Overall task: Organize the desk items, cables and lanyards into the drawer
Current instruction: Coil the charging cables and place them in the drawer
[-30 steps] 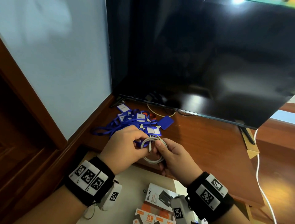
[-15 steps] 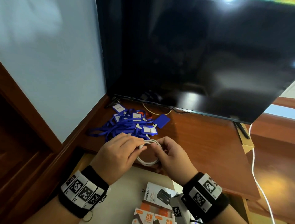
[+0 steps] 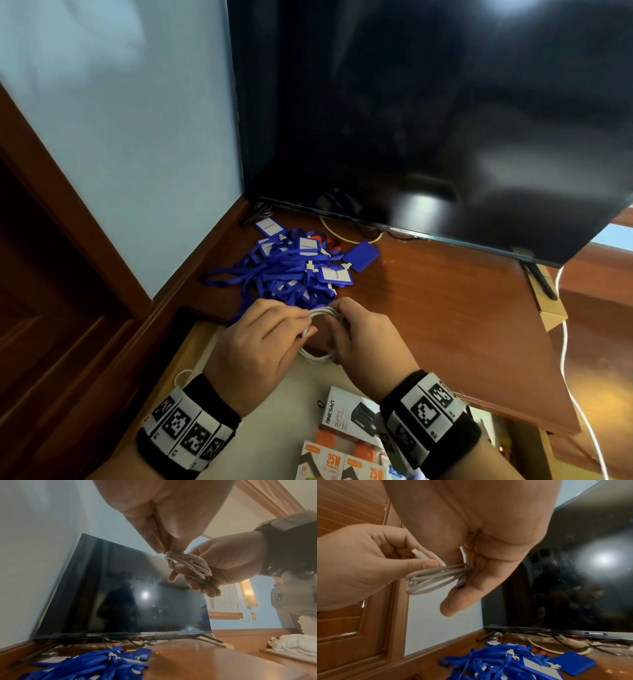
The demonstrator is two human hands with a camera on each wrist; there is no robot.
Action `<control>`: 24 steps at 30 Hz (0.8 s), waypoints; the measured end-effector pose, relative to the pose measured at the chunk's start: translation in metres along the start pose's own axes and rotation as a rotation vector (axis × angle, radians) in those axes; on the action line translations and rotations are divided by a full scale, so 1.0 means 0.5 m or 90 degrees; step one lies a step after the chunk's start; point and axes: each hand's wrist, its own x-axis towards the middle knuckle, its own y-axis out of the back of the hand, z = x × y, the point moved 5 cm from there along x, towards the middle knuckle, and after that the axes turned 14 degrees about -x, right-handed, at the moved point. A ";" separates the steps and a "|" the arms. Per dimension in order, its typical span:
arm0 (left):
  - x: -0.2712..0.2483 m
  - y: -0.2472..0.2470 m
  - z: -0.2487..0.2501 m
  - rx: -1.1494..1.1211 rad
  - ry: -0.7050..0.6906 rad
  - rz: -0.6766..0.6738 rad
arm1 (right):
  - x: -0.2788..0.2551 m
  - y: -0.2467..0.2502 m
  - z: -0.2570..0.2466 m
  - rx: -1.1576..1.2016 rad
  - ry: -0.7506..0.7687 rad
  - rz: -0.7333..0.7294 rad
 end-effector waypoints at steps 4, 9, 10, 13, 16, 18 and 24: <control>-0.031 0.004 -0.022 0.001 -0.005 -0.018 | 0.001 -0.023 -0.036 -0.031 0.072 -0.063; -0.071 0.013 -0.055 -0.029 0.035 -0.039 | 0.010 -0.056 -0.071 -0.114 0.171 -0.079; -0.079 0.015 -0.061 -0.042 0.047 -0.041 | 0.014 -0.057 -0.074 -0.108 0.175 -0.082; -0.095 0.023 -0.069 -0.075 0.077 -0.035 | 0.029 -0.063 -0.077 -0.095 0.153 -0.100; -0.094 0.037 -0.074 -0.105 0.103 -0.008 | 0.039 -0.066 -0.075 -0.014 0.095 -0.109; -0.095 0.043 -0.082 -0.127 0.117 0.007 | 0.046 -0.067 -0.072 0.092 0.035 -0.123; -0.106 0.059 -0.092 -0.131 0.124 0.032 | 0.056 -0.079 -0.079 0.244 -0.066 -0.145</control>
